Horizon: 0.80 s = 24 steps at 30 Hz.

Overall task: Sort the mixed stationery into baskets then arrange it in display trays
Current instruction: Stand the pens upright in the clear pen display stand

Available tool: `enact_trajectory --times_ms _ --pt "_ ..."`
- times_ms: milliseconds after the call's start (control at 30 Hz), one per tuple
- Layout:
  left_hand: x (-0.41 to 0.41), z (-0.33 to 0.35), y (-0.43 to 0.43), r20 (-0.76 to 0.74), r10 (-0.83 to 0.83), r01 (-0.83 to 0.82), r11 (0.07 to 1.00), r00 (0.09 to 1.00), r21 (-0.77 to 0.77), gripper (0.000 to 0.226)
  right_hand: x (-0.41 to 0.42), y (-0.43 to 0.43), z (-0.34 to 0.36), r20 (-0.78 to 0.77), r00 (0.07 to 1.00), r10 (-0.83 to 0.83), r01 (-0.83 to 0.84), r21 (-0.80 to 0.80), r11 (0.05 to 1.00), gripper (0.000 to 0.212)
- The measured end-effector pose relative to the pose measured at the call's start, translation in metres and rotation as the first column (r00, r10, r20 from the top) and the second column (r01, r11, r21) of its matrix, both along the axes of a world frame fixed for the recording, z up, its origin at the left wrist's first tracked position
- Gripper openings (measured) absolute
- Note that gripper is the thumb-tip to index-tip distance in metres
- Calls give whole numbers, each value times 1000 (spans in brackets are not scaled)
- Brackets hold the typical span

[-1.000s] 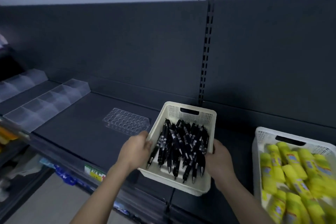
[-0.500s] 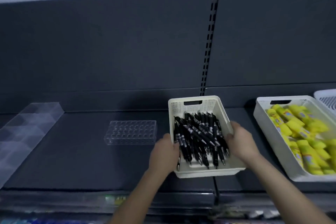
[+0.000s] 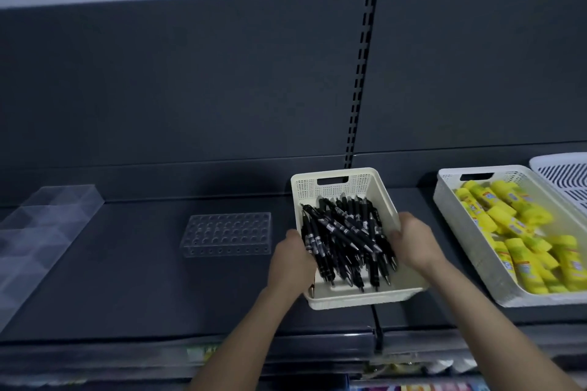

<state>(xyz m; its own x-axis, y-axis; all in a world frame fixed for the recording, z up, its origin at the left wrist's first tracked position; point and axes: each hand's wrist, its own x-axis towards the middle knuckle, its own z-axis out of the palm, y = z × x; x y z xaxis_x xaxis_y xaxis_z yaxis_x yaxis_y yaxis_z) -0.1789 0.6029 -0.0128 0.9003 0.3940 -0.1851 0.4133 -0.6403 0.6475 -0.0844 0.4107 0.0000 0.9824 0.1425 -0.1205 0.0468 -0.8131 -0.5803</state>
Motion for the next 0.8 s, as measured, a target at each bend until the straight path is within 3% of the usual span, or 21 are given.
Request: enact_trajectory --times_ms 100,333,533,800 --pt "-8 9 5 39 8 -7 1000 999 -31 25 -6 0 3 52 999 -9 8 16 1000 5" --pt "-36 63 59 200 84 -79 996 976 -34 6 -30 46 51 248 968 21 -46 95 994 16" --pt "-84 85 141 240 160 -166 986 957 2 9 -69 132 70 277 957 82 -138 187 973 11" --pt "-157 83 272 220 271 -312 933 937 181 13 -133 270 54 286 939 192 -251 187 950 25"
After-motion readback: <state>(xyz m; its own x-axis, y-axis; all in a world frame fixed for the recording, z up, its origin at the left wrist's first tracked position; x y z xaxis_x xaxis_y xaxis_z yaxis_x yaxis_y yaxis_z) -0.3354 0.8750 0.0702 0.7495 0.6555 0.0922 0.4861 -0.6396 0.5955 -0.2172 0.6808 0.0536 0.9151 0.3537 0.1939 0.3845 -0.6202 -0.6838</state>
